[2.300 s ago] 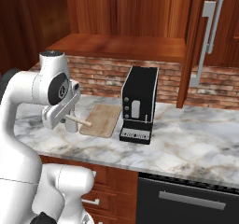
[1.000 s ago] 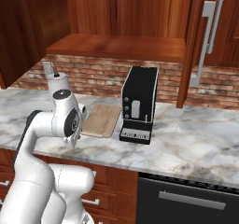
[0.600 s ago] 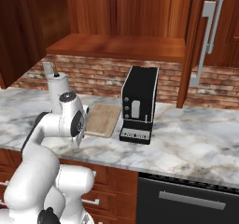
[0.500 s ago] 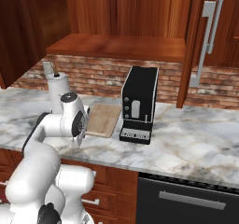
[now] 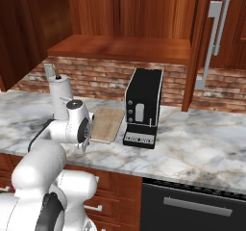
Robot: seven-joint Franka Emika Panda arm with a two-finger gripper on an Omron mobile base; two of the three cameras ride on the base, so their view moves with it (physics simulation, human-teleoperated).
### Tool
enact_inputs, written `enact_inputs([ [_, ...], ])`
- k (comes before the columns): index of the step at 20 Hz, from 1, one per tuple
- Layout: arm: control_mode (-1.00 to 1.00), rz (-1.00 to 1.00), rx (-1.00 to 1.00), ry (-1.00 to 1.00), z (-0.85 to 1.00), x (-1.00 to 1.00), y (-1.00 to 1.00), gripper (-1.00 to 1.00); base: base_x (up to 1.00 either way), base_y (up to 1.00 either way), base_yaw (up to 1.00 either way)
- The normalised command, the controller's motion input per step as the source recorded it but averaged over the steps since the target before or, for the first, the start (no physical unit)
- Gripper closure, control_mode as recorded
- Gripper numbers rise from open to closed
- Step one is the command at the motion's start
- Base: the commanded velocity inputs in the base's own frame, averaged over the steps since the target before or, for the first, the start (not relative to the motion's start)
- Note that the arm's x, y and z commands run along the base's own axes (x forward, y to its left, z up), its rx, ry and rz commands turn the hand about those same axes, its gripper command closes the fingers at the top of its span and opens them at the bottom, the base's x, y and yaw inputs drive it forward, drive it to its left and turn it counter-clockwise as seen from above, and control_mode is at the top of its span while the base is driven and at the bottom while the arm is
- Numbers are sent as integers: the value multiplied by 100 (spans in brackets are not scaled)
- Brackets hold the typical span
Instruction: Grab the spray bottle from the cabinet, then place it next to the cutting board for sanitizing. Then grab the dish brush from the countertop next to the sink and place it next to the cutting board.
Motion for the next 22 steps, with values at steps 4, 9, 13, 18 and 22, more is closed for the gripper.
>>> enact_inputs([
  [4, -100, 0, 0, 2, -37, 0, 0, 100, 0, 0, 0],
  [9, -100, 0, 0, 0, -31, 0, 0, 100, 0, 0, 0],
  [13, -100, 0, 0, 0, -28, 0, 0, 100, 0, 0, 0],
  [18, -100, 0, 0, 0, -33, 0, 1, -100, 0, 0, 0],
  [22, -100, 0, 0, 0, -17, 0, 0, -100, 0, 0, 0],
])
